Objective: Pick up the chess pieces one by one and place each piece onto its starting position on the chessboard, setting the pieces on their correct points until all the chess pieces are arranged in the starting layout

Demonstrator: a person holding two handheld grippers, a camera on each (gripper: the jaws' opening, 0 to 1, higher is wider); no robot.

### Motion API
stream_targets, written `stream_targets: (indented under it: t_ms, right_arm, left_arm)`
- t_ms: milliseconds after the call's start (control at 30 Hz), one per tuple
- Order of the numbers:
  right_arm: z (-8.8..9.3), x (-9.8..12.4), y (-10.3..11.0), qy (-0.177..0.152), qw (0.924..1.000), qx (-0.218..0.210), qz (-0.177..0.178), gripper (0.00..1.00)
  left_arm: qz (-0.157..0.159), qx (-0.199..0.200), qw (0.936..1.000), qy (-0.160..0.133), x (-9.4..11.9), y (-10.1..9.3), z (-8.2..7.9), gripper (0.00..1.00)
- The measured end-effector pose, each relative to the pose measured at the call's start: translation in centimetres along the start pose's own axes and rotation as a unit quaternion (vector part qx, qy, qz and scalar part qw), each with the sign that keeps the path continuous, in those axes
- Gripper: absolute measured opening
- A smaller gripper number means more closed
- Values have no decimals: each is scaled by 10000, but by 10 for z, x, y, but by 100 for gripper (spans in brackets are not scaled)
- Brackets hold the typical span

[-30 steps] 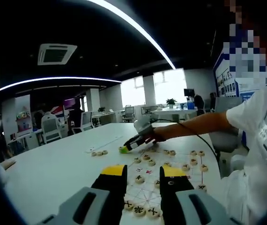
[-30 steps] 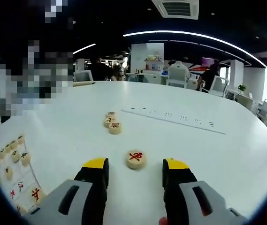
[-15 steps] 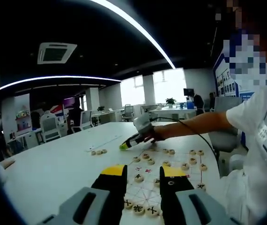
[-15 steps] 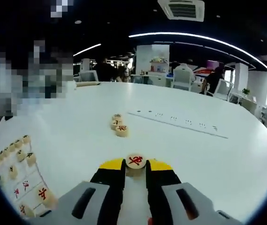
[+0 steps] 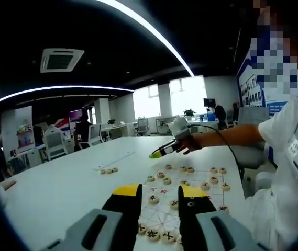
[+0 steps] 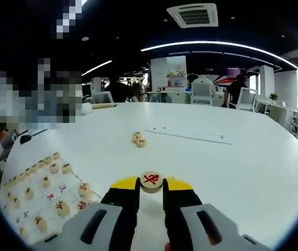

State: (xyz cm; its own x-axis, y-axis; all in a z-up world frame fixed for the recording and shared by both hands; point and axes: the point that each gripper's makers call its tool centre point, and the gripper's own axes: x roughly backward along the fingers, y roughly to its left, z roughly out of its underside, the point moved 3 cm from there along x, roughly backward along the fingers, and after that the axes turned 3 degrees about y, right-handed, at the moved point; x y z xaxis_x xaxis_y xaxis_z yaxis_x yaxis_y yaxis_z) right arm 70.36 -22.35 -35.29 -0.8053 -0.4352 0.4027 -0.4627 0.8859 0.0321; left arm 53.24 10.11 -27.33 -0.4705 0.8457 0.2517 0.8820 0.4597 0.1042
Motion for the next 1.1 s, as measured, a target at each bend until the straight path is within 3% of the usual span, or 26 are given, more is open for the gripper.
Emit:
stream_targets:
  t_ms: [300,1100]
  right_arm:
    - [9,20,13,14,9998,65,-173,19]
    - [21,13,18,238,9991,145,-333,19]
  left_arm:
    - [7,-6,10000,21,-1,-1,0,29]
    - [-16,-5,10000,13,1,0,1,29]
